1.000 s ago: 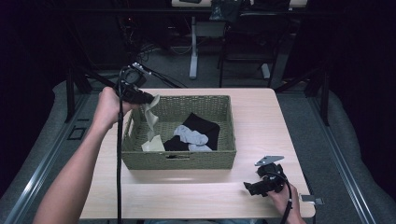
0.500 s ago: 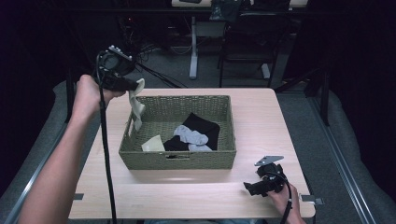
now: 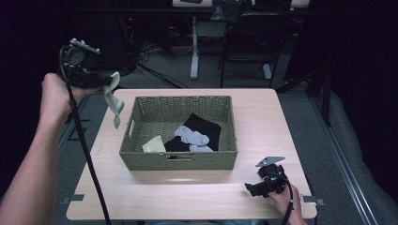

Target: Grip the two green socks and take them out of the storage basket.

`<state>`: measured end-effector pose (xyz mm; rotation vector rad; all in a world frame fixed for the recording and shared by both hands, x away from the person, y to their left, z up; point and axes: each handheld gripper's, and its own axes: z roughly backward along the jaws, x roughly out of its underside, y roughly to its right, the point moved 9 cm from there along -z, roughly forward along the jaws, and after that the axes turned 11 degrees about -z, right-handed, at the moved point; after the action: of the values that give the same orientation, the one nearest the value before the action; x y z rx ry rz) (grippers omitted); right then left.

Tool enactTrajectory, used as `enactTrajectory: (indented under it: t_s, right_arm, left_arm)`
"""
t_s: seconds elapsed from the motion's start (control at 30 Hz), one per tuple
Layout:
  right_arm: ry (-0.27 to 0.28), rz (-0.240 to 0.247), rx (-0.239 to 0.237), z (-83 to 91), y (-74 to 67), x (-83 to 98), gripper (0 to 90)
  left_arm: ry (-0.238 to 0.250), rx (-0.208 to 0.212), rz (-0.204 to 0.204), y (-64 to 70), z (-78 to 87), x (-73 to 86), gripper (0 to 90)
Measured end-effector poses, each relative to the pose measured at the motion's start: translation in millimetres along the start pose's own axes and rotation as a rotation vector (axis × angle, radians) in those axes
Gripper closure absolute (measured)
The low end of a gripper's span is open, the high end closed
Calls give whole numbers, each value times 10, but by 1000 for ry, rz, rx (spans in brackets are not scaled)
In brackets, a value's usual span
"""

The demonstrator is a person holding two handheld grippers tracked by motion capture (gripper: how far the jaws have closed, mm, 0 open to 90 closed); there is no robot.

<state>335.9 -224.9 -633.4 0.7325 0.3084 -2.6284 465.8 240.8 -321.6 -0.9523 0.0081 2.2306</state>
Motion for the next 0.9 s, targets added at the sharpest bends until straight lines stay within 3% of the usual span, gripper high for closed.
enactTrajectory:
  t_s: [0.27, 0.47, 0.73, 0.9]
  right_arm:
    - [1, -1, -3, -8, -2, -2, 28]
    - [4, -12, -8, -17, -14, -4, 28]
    - [5, -12, -6, -16, -10, -2, 29]
    - [5, -7, -5, -16, -13, -4, 29]
  left_arm:
    - [-24, -15, 60, -168, 18, 361, 844]
    - [-53, -4, 101, -229, -108, 664, 843]
    - [-97, 23, 172, -234, -390, 1123, 843]
    - [-138, 53, 216, -178, -677, 1430, 842]
